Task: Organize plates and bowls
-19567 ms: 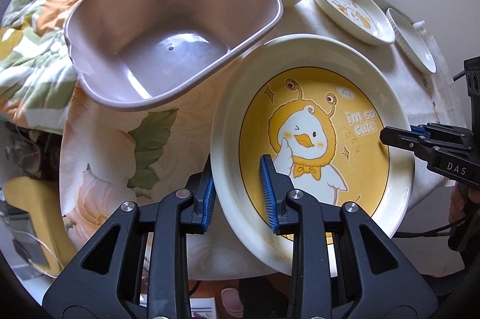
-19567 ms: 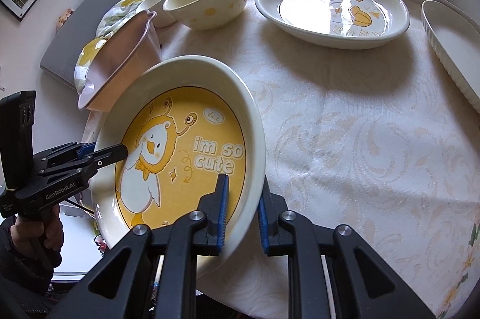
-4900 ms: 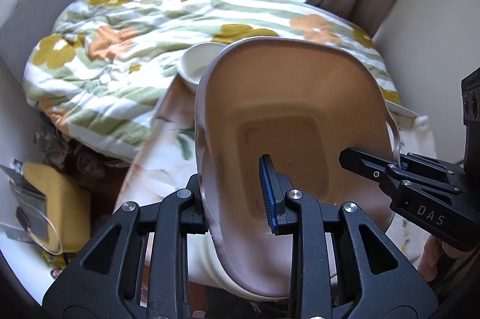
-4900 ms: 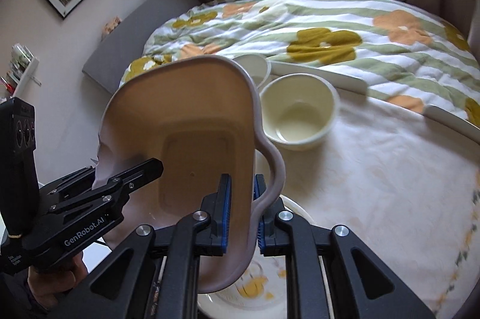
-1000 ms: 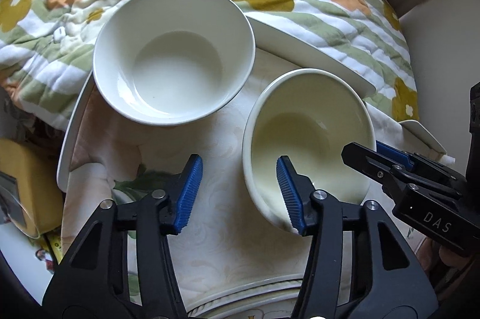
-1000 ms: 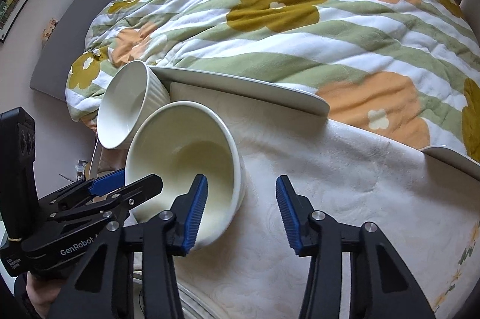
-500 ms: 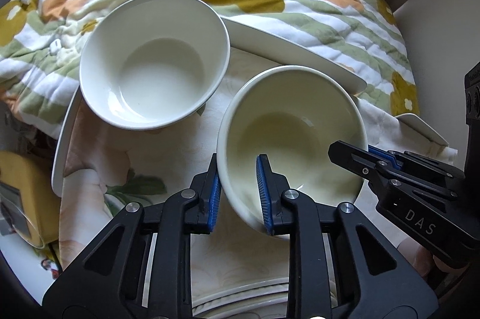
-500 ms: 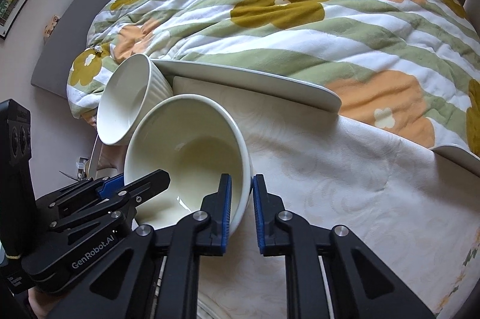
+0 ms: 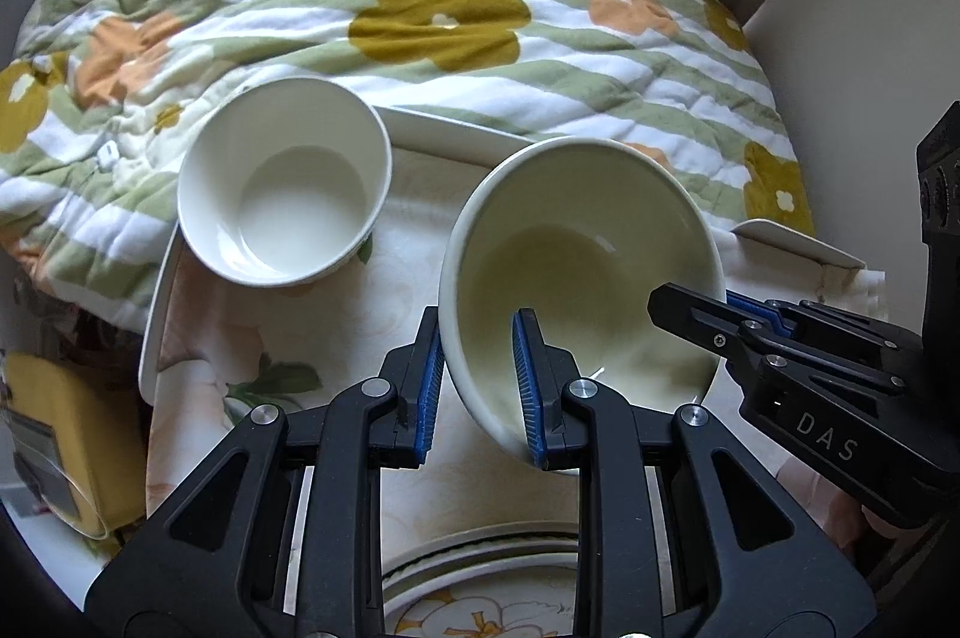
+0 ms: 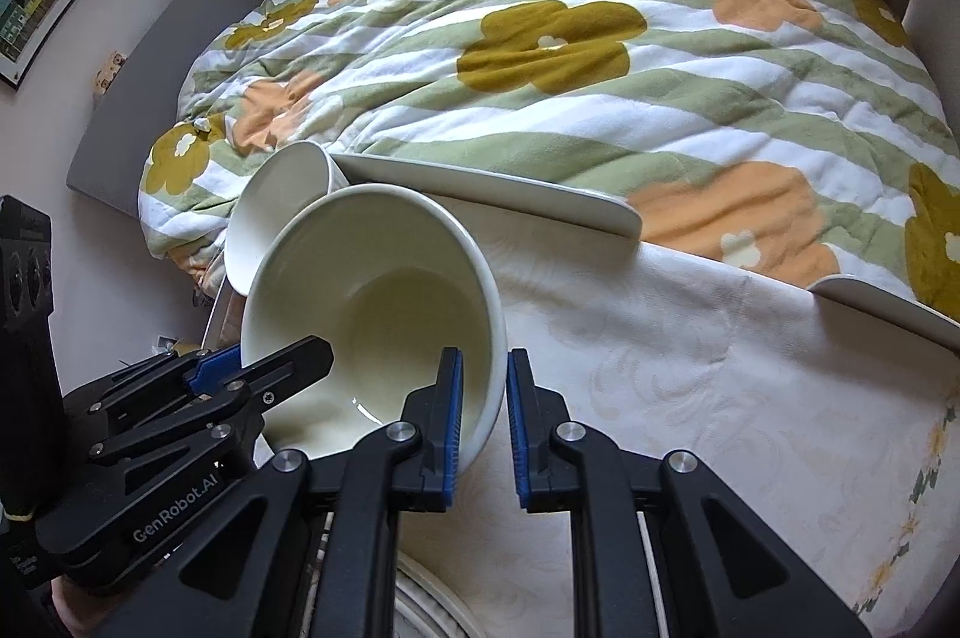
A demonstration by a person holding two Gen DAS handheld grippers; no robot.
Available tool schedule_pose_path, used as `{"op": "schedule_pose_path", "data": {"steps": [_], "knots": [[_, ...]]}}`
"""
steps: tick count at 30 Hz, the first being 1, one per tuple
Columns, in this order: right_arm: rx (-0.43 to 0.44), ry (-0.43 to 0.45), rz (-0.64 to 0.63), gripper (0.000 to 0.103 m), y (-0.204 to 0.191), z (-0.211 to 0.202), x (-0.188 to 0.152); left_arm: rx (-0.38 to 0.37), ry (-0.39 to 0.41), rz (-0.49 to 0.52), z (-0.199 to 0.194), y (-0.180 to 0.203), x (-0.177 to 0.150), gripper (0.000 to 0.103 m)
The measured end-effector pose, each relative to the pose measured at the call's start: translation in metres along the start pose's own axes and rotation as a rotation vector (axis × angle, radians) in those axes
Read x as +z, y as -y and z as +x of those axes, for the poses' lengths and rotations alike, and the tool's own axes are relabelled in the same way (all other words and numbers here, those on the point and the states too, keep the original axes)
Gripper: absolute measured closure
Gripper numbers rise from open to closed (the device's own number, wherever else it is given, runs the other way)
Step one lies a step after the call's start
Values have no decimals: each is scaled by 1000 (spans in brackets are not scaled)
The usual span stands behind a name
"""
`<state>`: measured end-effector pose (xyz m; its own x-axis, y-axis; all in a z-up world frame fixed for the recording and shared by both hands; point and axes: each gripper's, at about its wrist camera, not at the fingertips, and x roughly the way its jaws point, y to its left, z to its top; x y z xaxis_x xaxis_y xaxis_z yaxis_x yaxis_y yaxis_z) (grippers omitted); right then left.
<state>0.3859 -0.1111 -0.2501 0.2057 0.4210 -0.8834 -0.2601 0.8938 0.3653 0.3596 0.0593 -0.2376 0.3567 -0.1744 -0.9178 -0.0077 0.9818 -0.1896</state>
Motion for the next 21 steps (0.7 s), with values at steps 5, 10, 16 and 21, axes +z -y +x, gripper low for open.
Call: {"op": "schedule_pose_path", "data": {"steps": [5, 10, 16, 21], "knots": [[-16, 67, 53, 90, 12, -40, -12, -31, 24, 75, -23, 32, -2, 83], [-34, 128, 85, 90, 30, -82, -34, -52, 48, 134, -46, 75, -14, 83], [-45, 193, 98, 90, 62, -131, -68, -59, 67, 183, -68, 137, -44, 83], [-56, 207, 107, 90, 96, -164, -108, -76, 68, 202, -77, 190, -80, 83]]}}
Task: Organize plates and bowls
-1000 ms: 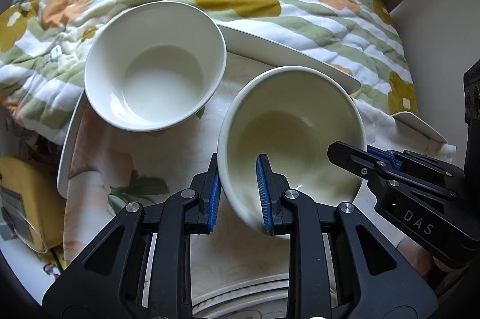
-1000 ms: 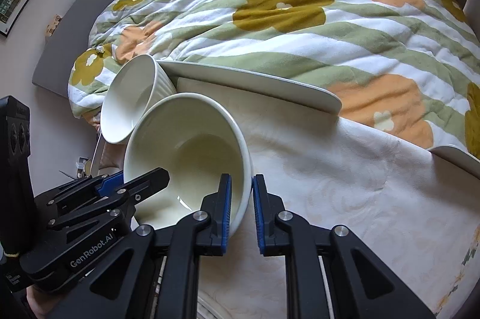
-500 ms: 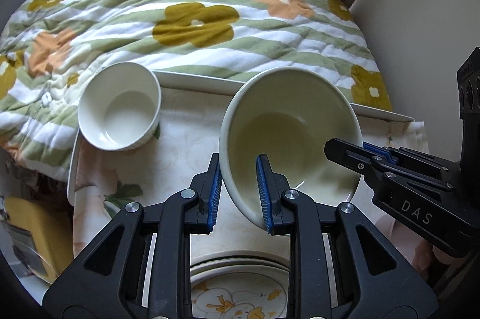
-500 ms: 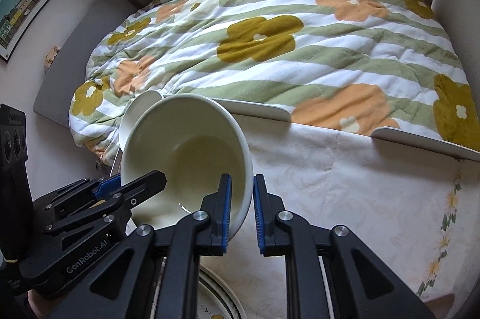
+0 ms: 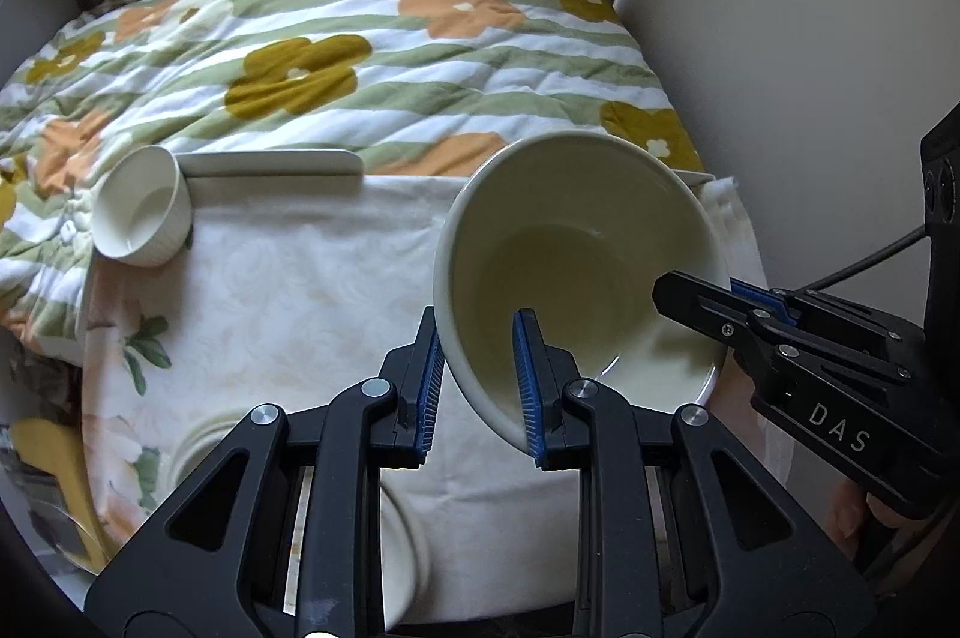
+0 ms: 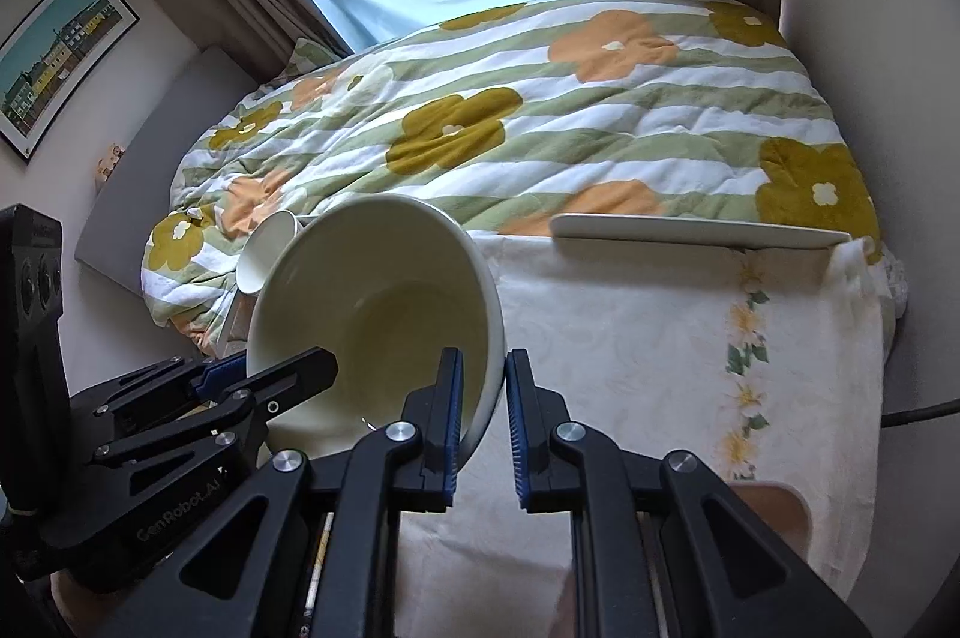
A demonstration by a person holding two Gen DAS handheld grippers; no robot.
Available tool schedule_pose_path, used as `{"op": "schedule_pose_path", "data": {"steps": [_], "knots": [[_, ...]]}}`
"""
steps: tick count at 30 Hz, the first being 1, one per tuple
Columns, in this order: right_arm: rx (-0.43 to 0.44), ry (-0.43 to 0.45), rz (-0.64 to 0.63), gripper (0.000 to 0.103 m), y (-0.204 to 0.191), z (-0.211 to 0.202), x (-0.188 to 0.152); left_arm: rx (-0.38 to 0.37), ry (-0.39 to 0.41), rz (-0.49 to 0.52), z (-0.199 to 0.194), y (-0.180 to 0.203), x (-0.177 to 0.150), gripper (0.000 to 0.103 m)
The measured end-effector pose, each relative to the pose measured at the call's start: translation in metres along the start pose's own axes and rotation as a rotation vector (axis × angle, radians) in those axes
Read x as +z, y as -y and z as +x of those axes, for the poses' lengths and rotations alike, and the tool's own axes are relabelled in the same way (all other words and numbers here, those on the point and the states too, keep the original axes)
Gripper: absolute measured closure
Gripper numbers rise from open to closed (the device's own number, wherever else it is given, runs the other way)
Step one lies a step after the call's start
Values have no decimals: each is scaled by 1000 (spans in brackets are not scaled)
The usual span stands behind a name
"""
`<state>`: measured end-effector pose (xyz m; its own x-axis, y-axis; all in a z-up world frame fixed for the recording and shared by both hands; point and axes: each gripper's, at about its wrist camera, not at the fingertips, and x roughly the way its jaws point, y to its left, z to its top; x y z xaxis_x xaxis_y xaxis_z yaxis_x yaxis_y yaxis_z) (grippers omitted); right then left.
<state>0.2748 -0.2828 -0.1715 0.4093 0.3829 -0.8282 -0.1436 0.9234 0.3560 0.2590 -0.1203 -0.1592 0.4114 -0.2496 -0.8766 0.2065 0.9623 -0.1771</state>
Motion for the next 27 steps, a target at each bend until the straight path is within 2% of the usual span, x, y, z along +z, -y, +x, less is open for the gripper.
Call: {"op": "schedule_pose_path", "data": {"steps": [7, 13, 22, 27], "knots": [[-42, -20, 24, 90, 64, -40, -48, -41, -46, 30, 12, 77, -40, 83], [-60, -57, 89, 90, 105, -50, -86, -58, -136, 86, 38, 117, -69, 83], [-73, -113, 219, 90, 130, -28, -121, -44, -247, 207, 80, 133, -81, 83], [-85, -132, 251, 90, 131, -17, -131, -39, -271, 241, 92, 128, -83, 83]]}}
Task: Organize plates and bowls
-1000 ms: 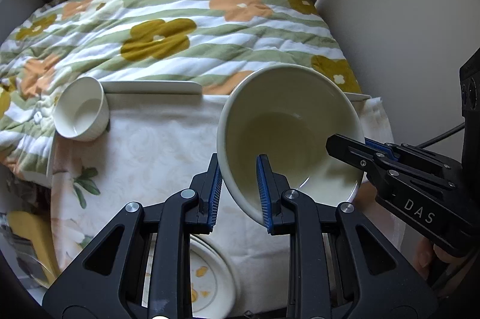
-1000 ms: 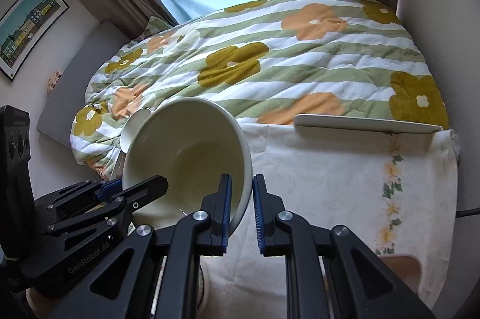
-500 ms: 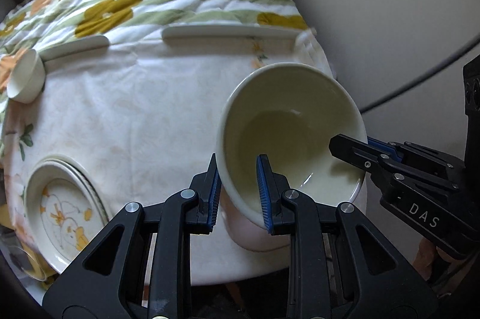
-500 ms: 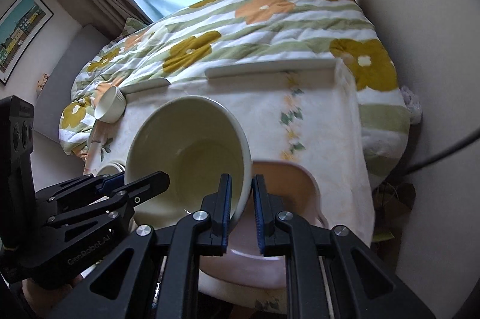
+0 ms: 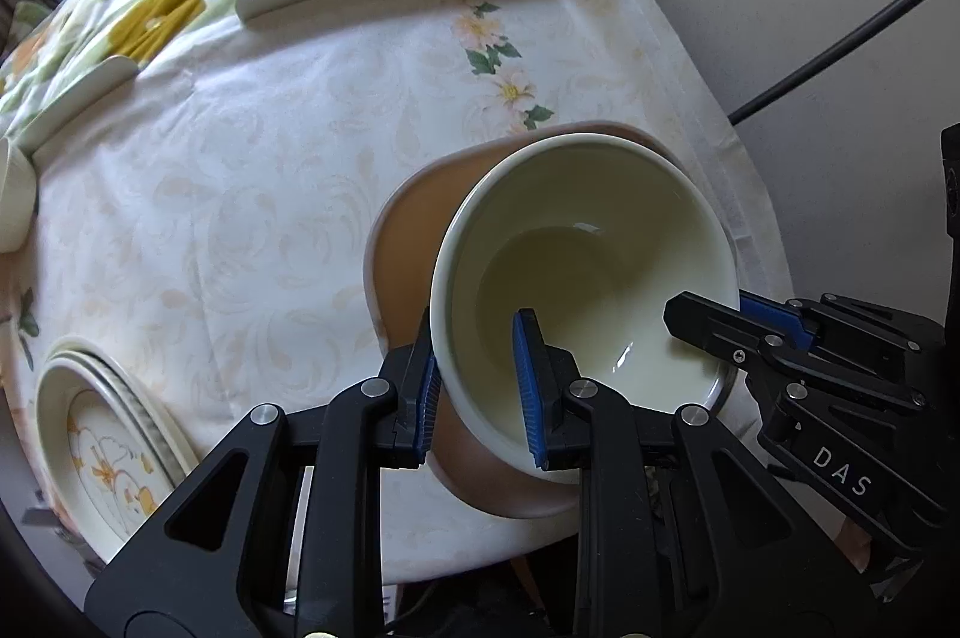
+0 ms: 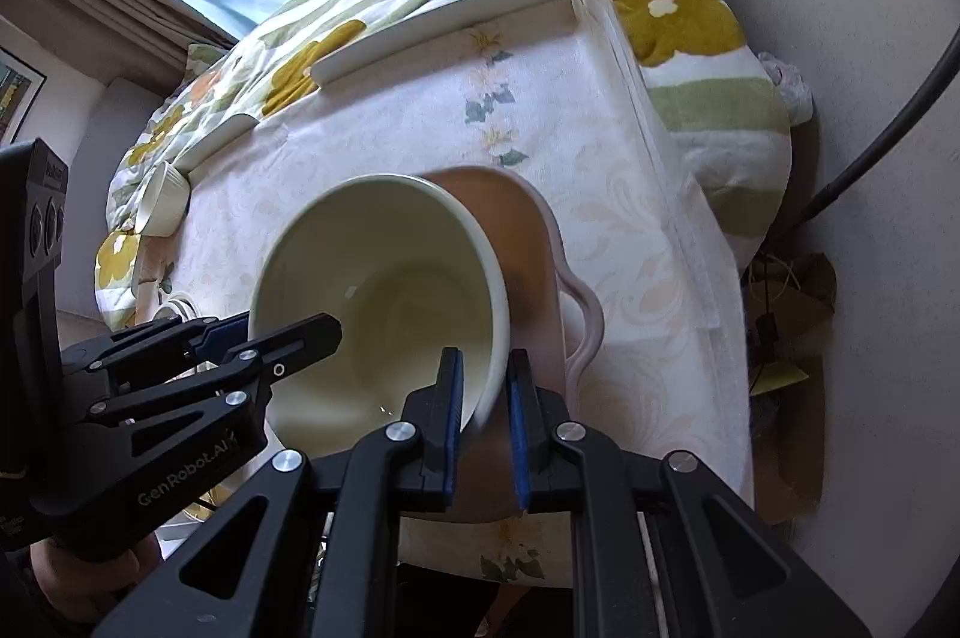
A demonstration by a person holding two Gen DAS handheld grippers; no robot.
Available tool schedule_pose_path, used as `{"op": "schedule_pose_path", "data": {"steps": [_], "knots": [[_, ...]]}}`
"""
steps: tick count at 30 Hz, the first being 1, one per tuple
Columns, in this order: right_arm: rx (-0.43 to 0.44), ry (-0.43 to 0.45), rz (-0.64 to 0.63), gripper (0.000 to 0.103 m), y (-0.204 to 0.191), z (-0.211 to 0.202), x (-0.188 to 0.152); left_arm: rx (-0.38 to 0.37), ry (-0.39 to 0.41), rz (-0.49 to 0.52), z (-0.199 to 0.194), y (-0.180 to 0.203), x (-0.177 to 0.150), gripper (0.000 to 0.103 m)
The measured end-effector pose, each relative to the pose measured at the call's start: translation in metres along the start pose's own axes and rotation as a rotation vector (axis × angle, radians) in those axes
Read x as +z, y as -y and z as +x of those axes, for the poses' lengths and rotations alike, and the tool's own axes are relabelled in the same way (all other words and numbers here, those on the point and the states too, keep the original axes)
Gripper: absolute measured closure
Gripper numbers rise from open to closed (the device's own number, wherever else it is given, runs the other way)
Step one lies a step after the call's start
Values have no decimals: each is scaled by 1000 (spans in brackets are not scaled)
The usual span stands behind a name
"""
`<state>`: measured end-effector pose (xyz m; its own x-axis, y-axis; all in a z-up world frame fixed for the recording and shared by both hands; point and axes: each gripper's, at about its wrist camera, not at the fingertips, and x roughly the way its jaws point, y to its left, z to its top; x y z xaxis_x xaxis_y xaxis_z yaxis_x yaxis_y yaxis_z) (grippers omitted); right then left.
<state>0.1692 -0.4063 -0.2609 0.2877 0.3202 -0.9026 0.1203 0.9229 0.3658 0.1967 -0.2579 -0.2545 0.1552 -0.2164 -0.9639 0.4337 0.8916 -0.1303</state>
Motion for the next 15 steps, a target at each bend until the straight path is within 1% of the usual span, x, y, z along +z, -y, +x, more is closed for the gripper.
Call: {"op": "schedule_pose_path", "data": {"steps": [3, 6, 9, 15], "knots": [[-30, -6, -5, 90, -2, 4, -2, 18, -11, 42, 6, 4, 1, 83], [-49, -7, -4, 90, -1, 7, -4, 57, -26, 85, 15, 9, 0, 83], [-44, -12, 11, 90, 2, 10, -6, 61, -38, 84, 23, 9, -2, 83], [-40, -2, 27, 90, 3, 11, -8, 75, -32, 104, 25, 11, -1, 83]]}}
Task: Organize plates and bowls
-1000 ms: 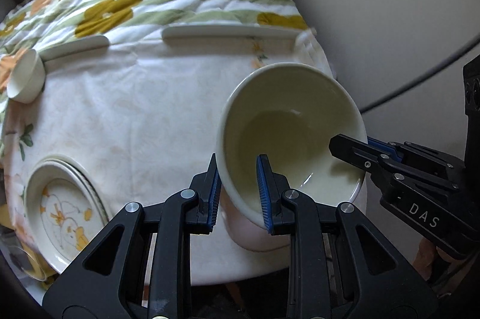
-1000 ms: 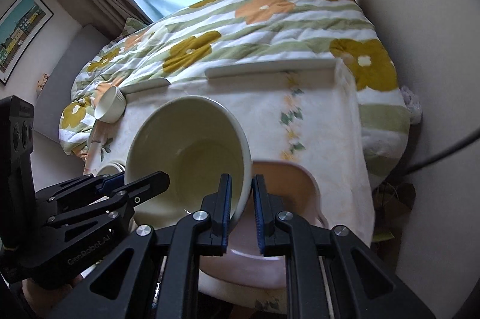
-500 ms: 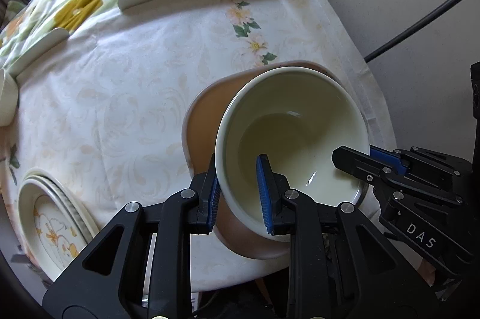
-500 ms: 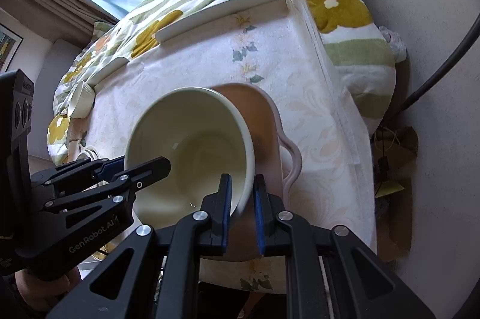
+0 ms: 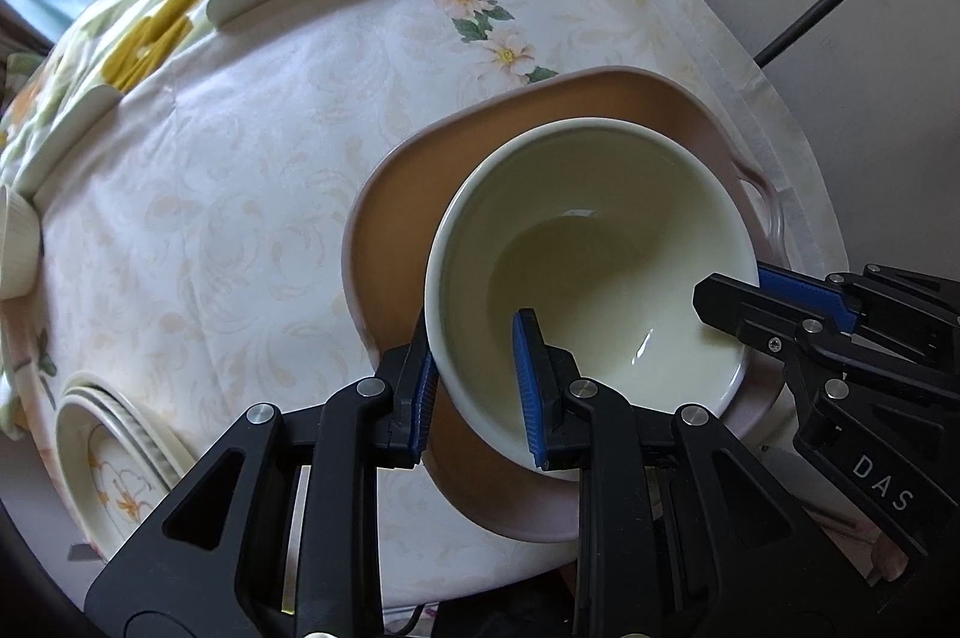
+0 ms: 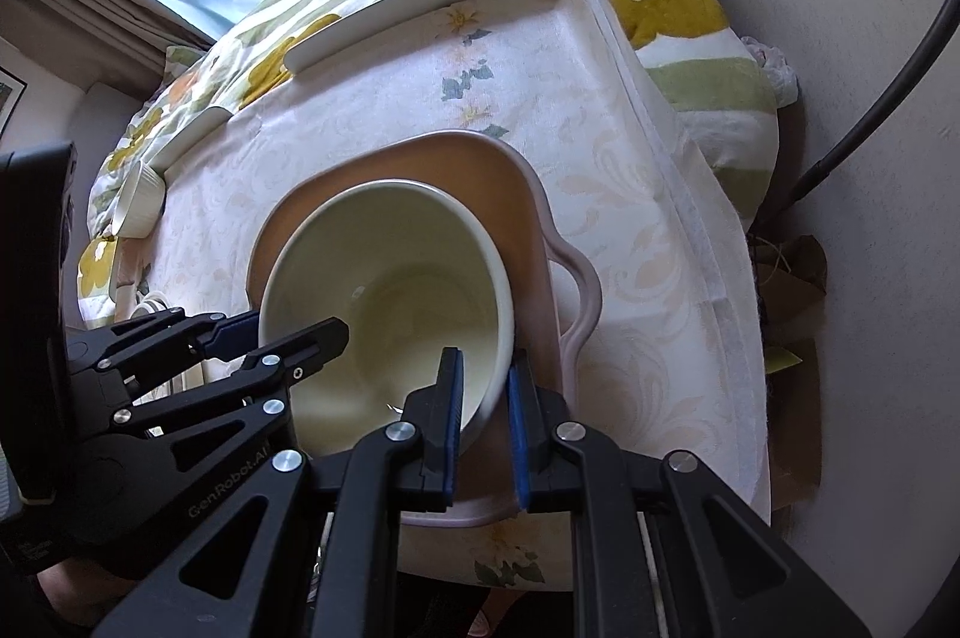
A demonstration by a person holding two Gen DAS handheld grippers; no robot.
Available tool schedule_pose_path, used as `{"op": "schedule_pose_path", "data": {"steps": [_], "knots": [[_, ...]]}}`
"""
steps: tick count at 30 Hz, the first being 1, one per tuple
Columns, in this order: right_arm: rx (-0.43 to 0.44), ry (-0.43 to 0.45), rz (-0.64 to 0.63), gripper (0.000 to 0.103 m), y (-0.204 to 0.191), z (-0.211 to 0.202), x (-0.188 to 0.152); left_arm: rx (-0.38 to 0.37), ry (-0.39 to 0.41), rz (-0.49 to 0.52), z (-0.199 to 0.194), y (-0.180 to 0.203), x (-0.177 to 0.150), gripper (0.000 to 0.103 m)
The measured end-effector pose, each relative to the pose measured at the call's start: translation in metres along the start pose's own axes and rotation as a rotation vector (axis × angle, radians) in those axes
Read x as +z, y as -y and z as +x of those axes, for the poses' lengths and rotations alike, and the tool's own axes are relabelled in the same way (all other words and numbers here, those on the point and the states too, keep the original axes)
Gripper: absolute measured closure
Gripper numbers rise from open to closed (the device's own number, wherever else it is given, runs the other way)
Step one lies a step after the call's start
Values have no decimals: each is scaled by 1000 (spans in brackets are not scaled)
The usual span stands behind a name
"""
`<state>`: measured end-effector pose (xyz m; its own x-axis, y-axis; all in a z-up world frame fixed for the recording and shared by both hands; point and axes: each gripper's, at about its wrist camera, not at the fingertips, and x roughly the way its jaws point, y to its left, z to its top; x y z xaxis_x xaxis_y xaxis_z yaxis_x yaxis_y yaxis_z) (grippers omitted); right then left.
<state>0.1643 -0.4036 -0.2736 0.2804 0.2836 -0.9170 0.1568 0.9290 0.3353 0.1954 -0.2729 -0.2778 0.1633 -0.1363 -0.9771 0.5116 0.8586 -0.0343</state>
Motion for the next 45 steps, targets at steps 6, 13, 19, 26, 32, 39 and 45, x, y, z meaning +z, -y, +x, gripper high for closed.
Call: {"op": "schedule_pose_path", "data": {"steps": [6, 13, 19, 26, 32, 39, 45], "knots": [[-33, 6, -24, 90, -5, -6, -2, 1, 8, -8, -6, 0, -1, 83], [-24, 42, -45, 90, -5, -28, -2, -29, 57, -51, -29, -8, 0, 82], [-14, 55, -85, 90, 0, -42, -6, -37, 137, -87, -55, -14, -4, 80], [39, 139, -232, 88, -13, -70, -12, 5, 308, -181, -103, -27, -24, 3], [67, 186, -331, 8, -26, -78, -13, 94, 384, -246, -138, -44, -46, 3], [125, 235, -547, 8, -73, -87, 0, 225, 493, -402, -193, -97, -93, 3], [230, 217, -731, 8, -149, -75, 20, 264, 524, -604, -214, -173, -129, 3]]}}
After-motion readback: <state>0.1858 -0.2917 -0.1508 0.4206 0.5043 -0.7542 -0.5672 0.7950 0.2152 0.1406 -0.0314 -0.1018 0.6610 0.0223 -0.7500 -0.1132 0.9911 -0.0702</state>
